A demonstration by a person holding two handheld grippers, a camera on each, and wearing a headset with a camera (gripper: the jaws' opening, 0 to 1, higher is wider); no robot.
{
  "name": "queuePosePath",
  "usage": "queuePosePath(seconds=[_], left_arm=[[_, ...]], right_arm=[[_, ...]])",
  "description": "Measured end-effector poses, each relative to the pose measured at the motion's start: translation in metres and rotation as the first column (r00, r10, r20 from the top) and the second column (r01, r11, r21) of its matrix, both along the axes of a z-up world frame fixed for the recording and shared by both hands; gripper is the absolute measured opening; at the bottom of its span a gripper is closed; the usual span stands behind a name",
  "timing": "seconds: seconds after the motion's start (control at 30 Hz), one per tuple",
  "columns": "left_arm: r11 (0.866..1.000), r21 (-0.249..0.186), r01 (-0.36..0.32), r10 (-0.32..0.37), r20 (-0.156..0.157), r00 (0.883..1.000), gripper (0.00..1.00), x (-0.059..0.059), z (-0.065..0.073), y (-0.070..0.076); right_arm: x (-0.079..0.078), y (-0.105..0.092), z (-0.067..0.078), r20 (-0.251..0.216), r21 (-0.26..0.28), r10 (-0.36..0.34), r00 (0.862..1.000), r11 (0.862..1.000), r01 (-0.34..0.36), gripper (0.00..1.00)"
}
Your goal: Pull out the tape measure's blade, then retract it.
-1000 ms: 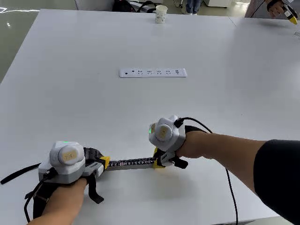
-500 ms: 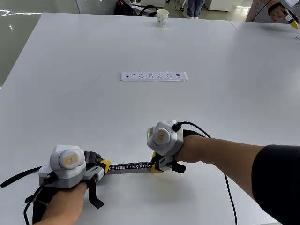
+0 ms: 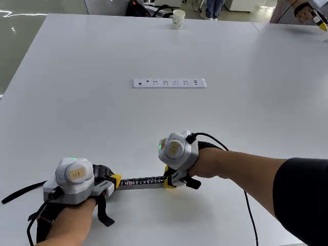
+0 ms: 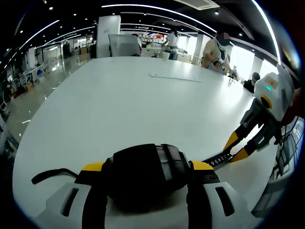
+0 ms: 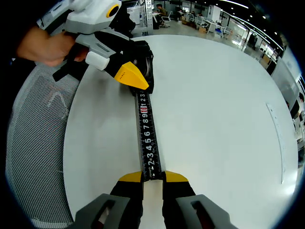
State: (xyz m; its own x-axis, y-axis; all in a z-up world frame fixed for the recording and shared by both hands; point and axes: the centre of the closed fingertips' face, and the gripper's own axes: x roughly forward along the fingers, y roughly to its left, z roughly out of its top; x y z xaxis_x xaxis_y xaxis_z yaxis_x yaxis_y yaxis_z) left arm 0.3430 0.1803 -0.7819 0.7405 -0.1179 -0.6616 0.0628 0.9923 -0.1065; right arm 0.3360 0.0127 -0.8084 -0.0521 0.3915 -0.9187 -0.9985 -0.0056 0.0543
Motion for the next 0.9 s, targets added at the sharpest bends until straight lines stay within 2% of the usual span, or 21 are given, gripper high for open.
queuePosePath(seconds=[0.2, 0.63, 0.9], left_arm=[[1.0, -0.012, -0.002, 0.002, -0.001, 1.0, 0.63, 0.0, 0.001, 0.001], [1.0, -0.017, 0.004, -0.004, -0.005, 1.0, 0.63, -0.001, 0.001, 0.0], [0.999, -0.013, 0.031, -0.031, -0.014, 0.999, 0.62, -0.003, 0.001, 0.0]], right_arm=[[0.0, 0.006, 0.0, -0.022, 0.015, -0.014, 1.0, 1.0, 0.014, 0.11], [-0.001, 0.012, 0.0, -0.018, 0.021, 0.017, 1.0, 1.0, -0.016, 0.11], [-0.001, 0.014, 0.001, -0.006, 0.028, 0.055, 0.998, 0.998, -0.055, 0.11]])
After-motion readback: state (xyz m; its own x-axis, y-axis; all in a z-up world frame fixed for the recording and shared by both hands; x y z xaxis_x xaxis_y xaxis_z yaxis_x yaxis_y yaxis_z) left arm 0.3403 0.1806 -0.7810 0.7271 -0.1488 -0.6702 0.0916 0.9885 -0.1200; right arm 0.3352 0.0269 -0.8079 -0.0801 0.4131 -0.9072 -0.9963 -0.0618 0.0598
